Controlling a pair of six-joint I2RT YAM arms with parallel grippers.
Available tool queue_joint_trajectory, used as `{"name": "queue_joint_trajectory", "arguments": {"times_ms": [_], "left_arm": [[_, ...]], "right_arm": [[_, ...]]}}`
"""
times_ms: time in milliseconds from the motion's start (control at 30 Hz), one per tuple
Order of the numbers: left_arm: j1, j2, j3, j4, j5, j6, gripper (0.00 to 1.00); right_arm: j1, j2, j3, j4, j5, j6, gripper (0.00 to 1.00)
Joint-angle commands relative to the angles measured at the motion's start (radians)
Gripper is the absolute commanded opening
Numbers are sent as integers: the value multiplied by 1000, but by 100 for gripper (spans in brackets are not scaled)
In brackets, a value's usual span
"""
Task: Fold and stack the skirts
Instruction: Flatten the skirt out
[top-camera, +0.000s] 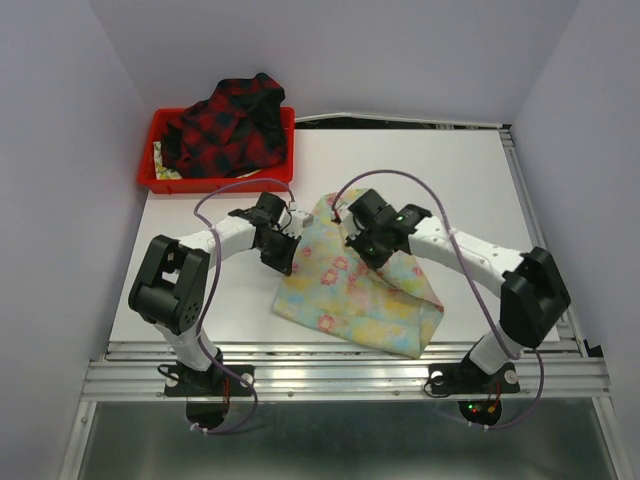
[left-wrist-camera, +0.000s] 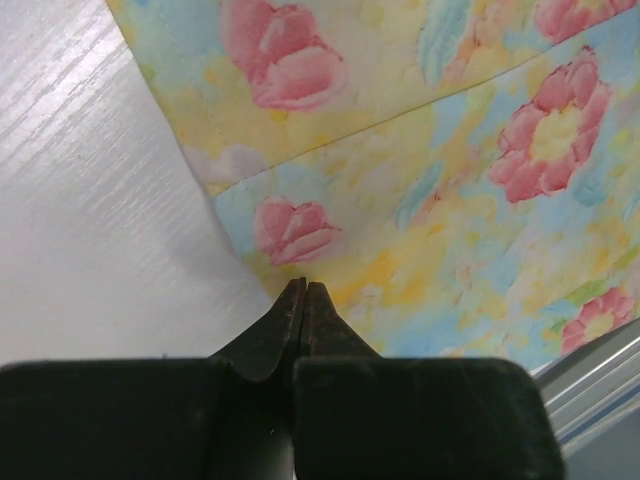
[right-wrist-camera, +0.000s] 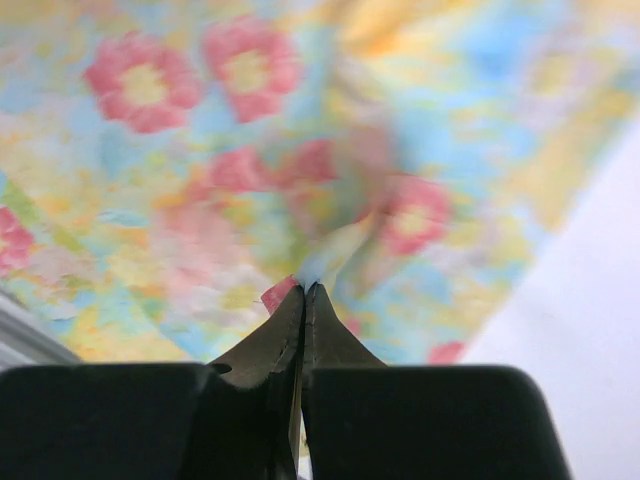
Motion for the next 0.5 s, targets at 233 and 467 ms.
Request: {"name": "queue_joint_trajectory", "arguments": {"times_ms": [233,467], "left_arm": [[0,-187,17,19,56,85,1],[-154,-222,73,30,-103,288,12]], "right_arm": [[-445,-251,-102,-9,29,-320,1],[-556,-254,-131,34,-6,-390,1]]}}
